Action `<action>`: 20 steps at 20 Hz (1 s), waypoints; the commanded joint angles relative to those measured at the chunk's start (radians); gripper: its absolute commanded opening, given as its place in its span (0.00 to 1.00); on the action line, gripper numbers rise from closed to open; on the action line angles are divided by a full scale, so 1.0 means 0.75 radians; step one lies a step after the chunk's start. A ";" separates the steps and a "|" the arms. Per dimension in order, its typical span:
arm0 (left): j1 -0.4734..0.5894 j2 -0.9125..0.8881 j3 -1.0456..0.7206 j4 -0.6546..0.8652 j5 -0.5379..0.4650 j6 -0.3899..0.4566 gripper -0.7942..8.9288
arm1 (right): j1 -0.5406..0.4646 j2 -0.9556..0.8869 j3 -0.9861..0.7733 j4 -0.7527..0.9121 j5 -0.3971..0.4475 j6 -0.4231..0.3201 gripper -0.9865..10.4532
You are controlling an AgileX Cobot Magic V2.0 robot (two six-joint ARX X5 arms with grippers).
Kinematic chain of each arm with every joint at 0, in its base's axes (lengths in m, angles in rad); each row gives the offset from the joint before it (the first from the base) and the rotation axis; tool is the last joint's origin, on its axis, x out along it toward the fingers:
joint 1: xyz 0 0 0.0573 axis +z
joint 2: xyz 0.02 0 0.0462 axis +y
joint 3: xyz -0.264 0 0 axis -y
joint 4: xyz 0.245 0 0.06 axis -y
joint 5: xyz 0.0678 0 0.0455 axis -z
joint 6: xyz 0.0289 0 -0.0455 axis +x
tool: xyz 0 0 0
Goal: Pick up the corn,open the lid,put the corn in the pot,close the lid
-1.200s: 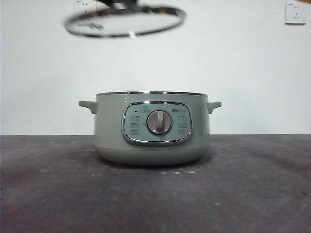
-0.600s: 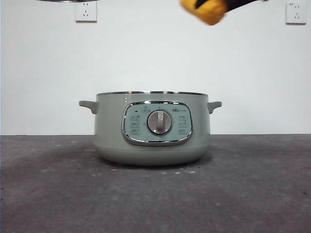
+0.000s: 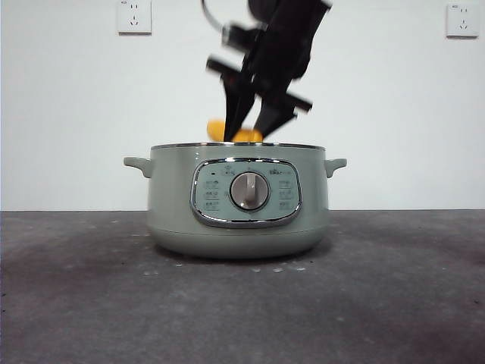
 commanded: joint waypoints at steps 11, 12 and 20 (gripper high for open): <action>0.005 -0.069 0.009 0.010 0.011 0.005 0.07 | 0.026 0.196 0.007 -0.054 0.137 -0.030 0.08; 0.005 -0.069 0.009 0.012 0.011 0.005 0.07 | 0.026 0.198 0.006 -0.059 0.138 -0.030 0.08; 0.005 -0.069 0.009 0.014 0.011 0.003 0.07 | 0.028 0.202 0.006 -0.048 0.136 -0.014 0.37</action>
